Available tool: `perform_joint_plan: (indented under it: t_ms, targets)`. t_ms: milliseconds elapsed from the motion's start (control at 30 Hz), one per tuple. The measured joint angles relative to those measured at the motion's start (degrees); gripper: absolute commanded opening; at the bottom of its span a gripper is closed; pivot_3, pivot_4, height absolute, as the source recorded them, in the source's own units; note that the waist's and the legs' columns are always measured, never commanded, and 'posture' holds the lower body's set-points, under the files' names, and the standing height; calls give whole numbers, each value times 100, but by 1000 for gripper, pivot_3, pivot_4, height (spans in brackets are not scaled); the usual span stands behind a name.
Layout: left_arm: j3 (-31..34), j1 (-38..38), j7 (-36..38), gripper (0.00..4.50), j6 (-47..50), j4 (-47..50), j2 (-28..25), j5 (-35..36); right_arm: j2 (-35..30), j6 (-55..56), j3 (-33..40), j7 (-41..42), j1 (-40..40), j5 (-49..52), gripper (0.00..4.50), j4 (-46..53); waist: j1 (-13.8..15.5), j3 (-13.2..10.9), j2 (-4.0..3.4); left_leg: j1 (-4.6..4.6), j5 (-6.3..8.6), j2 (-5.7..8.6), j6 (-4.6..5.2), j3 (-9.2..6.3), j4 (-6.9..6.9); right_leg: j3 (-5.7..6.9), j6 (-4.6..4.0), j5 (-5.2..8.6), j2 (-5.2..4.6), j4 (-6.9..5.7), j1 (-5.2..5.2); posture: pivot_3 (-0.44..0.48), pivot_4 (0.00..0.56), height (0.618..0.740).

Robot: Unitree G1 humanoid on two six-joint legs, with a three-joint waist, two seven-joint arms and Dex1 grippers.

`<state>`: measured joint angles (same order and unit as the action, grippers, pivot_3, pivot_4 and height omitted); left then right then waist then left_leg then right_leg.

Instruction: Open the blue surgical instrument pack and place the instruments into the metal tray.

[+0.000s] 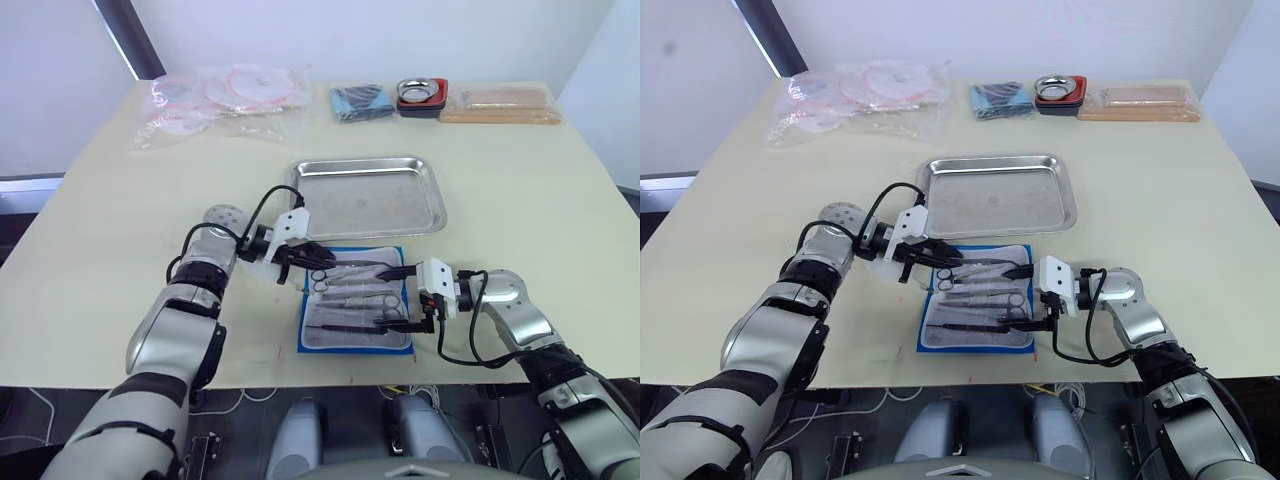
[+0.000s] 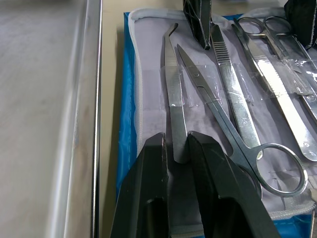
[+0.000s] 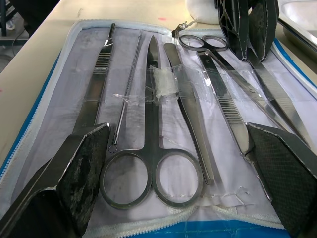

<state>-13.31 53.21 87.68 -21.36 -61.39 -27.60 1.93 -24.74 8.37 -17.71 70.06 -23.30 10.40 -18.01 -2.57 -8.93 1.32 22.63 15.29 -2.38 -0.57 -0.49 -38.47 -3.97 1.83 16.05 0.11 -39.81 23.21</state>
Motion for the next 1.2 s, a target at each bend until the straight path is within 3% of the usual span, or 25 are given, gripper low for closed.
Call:
perform_joint_plan:
  t_ms: [67, 500, 1200]
  targets:
    - [3, 3, 42, 38, 111, -1, 4, -13, 2, -11, -5, -2, -3, 0, 4500, -4, -1, 4, -4, -1, 0, 0, 0, 0, 0, 0, 0, 0, 0, 0, -1, 0, 150, 740]
    - [21, 101, 183, 38, 516, 96, -17, -92, 24, -90, -40, -35, -25, -21, 4500, 18, -17, 10, -8, -5, 0, 0, 0, -3, 1, -2, 0, 0, 5, 1, -5, 0, 150, 740]
    - [-355, 45, 258, 38, 1382, 1343, -486, -228, 23, -681, -201, -105, -129, -150, 4500, 248, -123, 10, -8, -4, 0, -6, 0, -11, 1, 0, -1, 1, 13, 0, -5, 0, 150, 740]
